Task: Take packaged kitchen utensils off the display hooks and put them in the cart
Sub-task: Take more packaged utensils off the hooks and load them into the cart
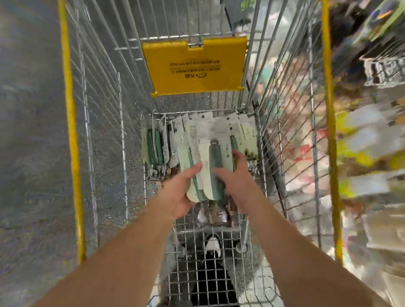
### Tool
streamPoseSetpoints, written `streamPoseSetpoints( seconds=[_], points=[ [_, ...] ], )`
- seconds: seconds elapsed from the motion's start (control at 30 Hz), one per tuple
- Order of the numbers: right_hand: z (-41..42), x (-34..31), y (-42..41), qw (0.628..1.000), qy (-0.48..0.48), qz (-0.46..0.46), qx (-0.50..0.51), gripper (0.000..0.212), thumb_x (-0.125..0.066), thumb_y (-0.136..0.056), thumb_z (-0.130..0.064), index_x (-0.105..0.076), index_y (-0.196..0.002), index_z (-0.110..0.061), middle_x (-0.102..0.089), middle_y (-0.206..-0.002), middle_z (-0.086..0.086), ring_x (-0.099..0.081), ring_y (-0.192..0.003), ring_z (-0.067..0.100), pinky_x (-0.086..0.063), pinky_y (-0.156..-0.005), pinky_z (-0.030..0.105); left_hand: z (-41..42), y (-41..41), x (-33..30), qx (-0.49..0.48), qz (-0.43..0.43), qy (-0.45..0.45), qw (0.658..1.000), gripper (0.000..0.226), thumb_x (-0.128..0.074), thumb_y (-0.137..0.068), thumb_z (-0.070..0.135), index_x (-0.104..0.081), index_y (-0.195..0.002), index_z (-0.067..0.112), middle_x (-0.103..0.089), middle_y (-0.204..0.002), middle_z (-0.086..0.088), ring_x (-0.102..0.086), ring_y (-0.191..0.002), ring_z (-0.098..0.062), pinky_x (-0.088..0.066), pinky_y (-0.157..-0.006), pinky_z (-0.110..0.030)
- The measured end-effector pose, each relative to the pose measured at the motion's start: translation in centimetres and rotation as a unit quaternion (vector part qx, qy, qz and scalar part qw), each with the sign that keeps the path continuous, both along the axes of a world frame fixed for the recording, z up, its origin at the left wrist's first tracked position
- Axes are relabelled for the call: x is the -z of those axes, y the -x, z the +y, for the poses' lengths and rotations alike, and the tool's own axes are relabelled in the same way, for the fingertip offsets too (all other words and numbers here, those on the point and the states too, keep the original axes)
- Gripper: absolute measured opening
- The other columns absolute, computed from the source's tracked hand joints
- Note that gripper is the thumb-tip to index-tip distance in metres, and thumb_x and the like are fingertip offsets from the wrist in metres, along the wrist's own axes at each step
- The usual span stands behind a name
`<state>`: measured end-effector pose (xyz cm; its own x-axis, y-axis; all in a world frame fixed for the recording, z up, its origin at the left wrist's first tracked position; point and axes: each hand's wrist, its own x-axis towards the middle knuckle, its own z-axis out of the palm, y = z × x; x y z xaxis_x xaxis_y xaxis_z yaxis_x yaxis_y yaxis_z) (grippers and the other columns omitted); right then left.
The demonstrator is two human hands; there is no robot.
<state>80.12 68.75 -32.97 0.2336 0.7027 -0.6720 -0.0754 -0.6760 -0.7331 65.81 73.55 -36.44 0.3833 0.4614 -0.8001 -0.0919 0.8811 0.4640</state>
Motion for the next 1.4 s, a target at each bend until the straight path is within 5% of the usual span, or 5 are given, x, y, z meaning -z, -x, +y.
streamPoseSetpoints(
  seconds=[0.43, 0.6, 0.67, 0.8, 1.4],
  points=[
    [-14.2, -17.4, 7.8, 0.989, -0.064, -0.134, -0.007, 0.055, -0.074, -0.081, -0.054, -0.063, -0.122, -0.019, -0.071, -0.114, 0.001, -0.069, -0.103, 0.019, -0.055, -0.095, 0.041, -13.4, 4.7, -17.6, 0.007, -0.13, 0.023, 0.991, 0.051, -0.041, -0.105, 0.046, -0.062, -0.133, 0.01, -0.065, -0.131, -0.021, -0.062, -0.12, -0.035, -0.046, -0.107, -0.052],
    [-19.9, -22.7, 9.2, 0.982, -0.074, -0.163, 0.052, 0.06, -0.085, -0.069, -0.051, -0.069, -0.117, -0.018, -0.074, -0.106, 0.002, -0.071, -0.094, 0.018, -0.06, -0.085, 0.037, -18.6, 5.9, -24.4, 0.055, -0.126, -0.035, 0.99, 0.045, -0.045, -0.104, 0.042, -0.065, -0.126, 0.008, -0.075, -0.106, -0.015, -0.074, -0.087, -0.026, -0.061, -0.07, -0.035],
    [-22.2, -25.4, 9.1, 0.981, -0.068, -0.16, 0.081, 0.073, -0.086, -0.057, -0.061, -0.069, -0.116, -0.022, -0.076, -0.102, 0.005, -0.073, -0.092, 0.026, -0.06, -0.084, 0.047, -20.5, 5.8, -26.7, 0.065, -0.13, -0.051, 0.988, 0.04, -0.05, -0.102, 0.039, -0.068, -0.123, 0.01, -0.075, -0.111, -0.015, -0.074, -0.088, -0.028, -0.061, -0.074, -0.037],
    [-27.5, -30.1, 8.6, 0.981, -0.078, -0.139, 0.115, 0.013, -0.074, -0.085, -0.029, -0.071, -0.097, -0.024, -0.077, -0.081, -0.005, -0.074, -0.074, 0.013, -0.059, -0.06, 0.028, -24.6, 4.6, -30.6, 0.101, -0.152, -0.041, 0.982, 0.039, -0.047, -0.103, 0.037, -0.069, -0.121, 0.009, -0.074, -0.112, -0.018, -0.072, -0.096, -0.032, -0.055, -0.088, -0.046],
    [-53.8, -42.7, 3.8, 0.935, -0.096, -0.213, 0.268, 0.018, -0.067, -0.091, -0.016, -0.067, -0.109, -0.015, -0.073, -0.093, 0.0, -0.068, -0.062, 0.001, -0.047, -0.052, 0.015, -46.0, -3.6, -41.9, 0.304, -0.184, -0.101, 0.929, 0.03, -0.046, -0.101, 0.02, -0.073, -0.096, 0.008, -0.077, -0.088, -0.017, -0.074, -0.071, -0.029, -0.053, -0.078, -0.042]
  ],
)
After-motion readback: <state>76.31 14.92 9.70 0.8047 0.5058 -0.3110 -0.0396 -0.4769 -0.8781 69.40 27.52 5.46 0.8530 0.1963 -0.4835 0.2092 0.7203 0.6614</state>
